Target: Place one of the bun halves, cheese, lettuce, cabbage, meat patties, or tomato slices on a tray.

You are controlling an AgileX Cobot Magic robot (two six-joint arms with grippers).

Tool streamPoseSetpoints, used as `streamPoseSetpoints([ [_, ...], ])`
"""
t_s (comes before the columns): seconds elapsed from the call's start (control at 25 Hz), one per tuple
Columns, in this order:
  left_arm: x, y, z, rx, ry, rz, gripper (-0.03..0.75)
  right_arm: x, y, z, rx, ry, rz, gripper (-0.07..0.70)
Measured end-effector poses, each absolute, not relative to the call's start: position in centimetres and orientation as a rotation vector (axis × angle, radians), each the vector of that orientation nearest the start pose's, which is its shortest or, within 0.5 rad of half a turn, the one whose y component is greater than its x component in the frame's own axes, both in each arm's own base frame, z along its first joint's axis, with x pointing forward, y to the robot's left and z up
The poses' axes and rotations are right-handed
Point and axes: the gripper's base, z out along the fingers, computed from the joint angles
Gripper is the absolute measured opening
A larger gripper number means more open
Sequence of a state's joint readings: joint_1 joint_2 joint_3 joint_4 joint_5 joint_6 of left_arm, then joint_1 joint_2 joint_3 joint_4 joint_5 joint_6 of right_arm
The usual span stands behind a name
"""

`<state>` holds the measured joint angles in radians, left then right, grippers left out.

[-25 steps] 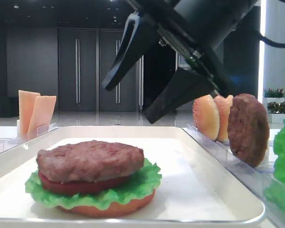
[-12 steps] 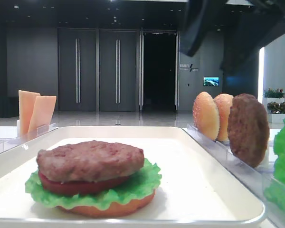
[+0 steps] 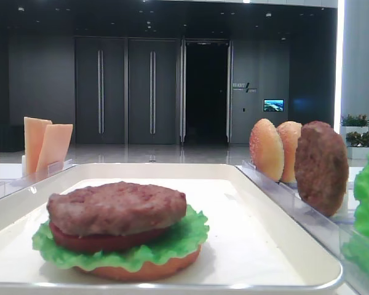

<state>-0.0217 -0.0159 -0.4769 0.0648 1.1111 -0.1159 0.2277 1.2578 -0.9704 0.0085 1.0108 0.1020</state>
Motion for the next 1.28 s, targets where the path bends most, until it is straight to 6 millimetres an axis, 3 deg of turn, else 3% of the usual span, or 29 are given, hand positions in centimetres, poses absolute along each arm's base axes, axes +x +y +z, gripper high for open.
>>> streamPoseSetpoints([
  [0.2, -0.7, 0.5, 26.7, -0.104, 2.098, -0.005, 0.0, 21.8, 0.2, 29.7, 0.115, 2.822, -0.001, 0.465],
  [0.4, -0.7, 0.5, 26.7, -0.104, 2.098, -0.005, 0.0, 20.8, -2.3, 29.8, 0.23, 2.872, -0.11, 0.465],
  [0.56, -0.7, 0.5, 26.7, -0.104, 2.098, -0.005, 0.0, 20.3, -2.7, 29.9, 0.243, 2.884, -0.146, 0.465],
  [0.72, -0.7, 0.5, 26.7, -0.104, 2.098, -0.005, 0.0, 18.1, -2.5, 29.8, 0.248, 2.831, -0.144, 0.465],
  [0.96, -0.7, 0.5, 26.7, -0.104, 2.098, -0.005, 0.0, 12.4, -2.0, 27.5, 0.246, 2.785, -0.141, 0.465],
  [1.28, -0.7, 0.5, 26.7, -0.104, 2.097, -0.005, 0.0, 5.4, -1.1, 26.7, 0.244, 2.51, -0.085, 0.465],
])
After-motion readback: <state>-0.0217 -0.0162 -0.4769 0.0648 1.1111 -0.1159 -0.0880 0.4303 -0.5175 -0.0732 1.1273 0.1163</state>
